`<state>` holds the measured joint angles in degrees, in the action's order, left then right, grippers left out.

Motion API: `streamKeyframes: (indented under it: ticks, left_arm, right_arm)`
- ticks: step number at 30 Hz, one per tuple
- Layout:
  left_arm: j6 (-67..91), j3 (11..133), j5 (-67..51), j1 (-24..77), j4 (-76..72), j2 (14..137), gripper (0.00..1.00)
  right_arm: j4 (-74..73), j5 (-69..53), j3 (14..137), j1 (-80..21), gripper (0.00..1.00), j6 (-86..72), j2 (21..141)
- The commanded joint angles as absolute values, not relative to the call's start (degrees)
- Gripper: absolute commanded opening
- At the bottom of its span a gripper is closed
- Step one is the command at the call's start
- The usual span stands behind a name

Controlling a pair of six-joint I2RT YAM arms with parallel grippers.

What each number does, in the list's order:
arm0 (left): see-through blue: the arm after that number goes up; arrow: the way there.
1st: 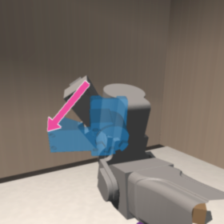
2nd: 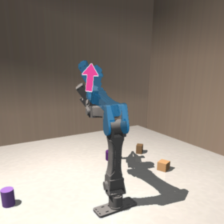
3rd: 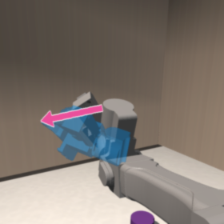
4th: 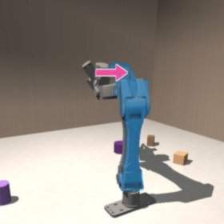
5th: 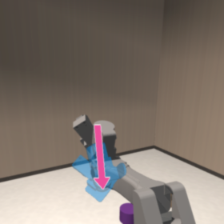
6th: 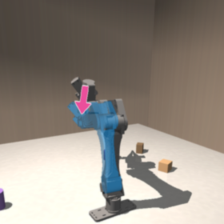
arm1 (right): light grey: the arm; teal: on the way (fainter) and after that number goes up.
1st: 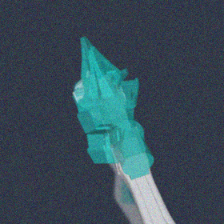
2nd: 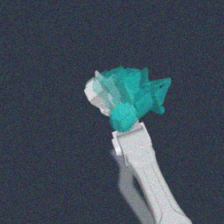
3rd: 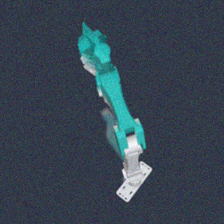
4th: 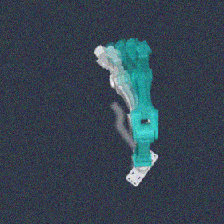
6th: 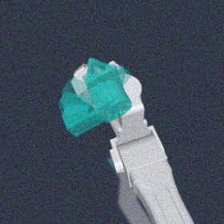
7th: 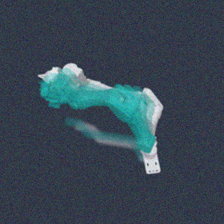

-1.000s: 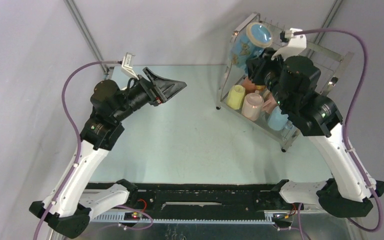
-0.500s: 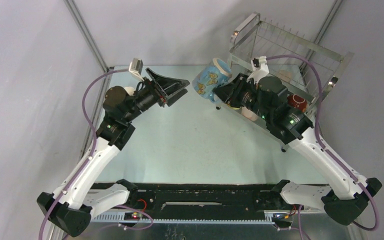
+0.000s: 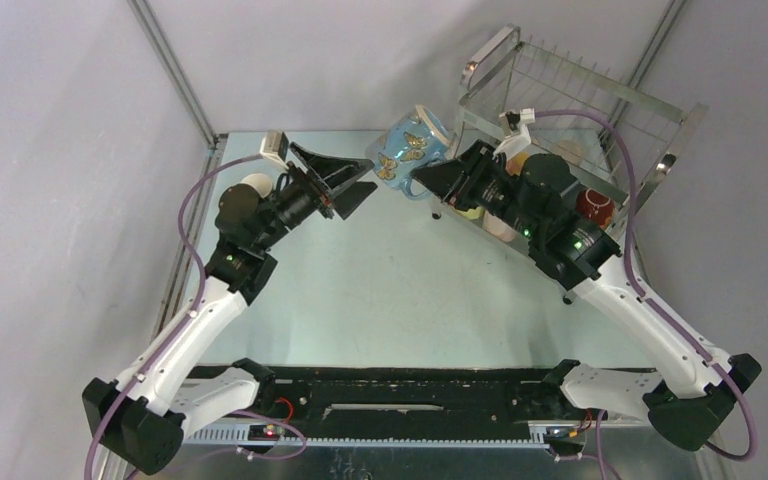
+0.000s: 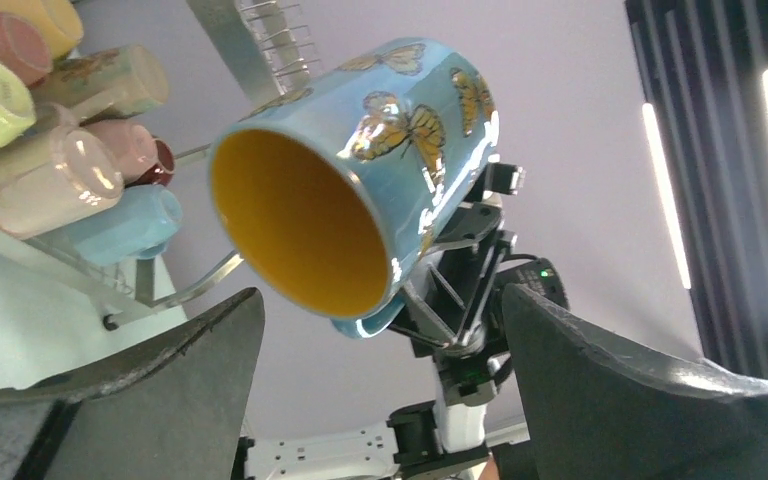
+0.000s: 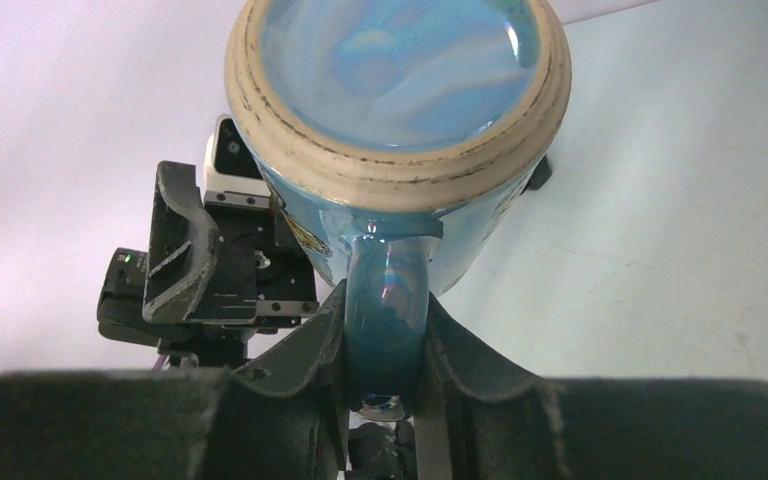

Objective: Unload the cups from the dish rack
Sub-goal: Place the cup at the center of the board.

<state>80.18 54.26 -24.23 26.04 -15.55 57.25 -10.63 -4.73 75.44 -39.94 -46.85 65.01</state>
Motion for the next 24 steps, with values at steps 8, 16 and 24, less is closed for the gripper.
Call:
streamKeyframes:
  ticks: [8, 16, 24]
  left_arm:
    - [92.07, 52.91, -26.32, 25.49, -34.31, 58.9, 0.83]
    - [102.26, 51.24, -26.12, 25.82, -49.61, 62.17, 0.78]
    - [102.57, 51.94, -25.92, 26.28, -50.19, 61.84, 0.57]
  right_arm:
    - [6.75, -9.89, 73.21, -40.86, 0.0, -51.39, 62.51]
    - [12.45, -12.59, 71.78, -42.08, 0.0, -53.66, 63.62]
    - [13.21, -12.18, 71.12, -43.14, 0.0, -53.21, 63.56]
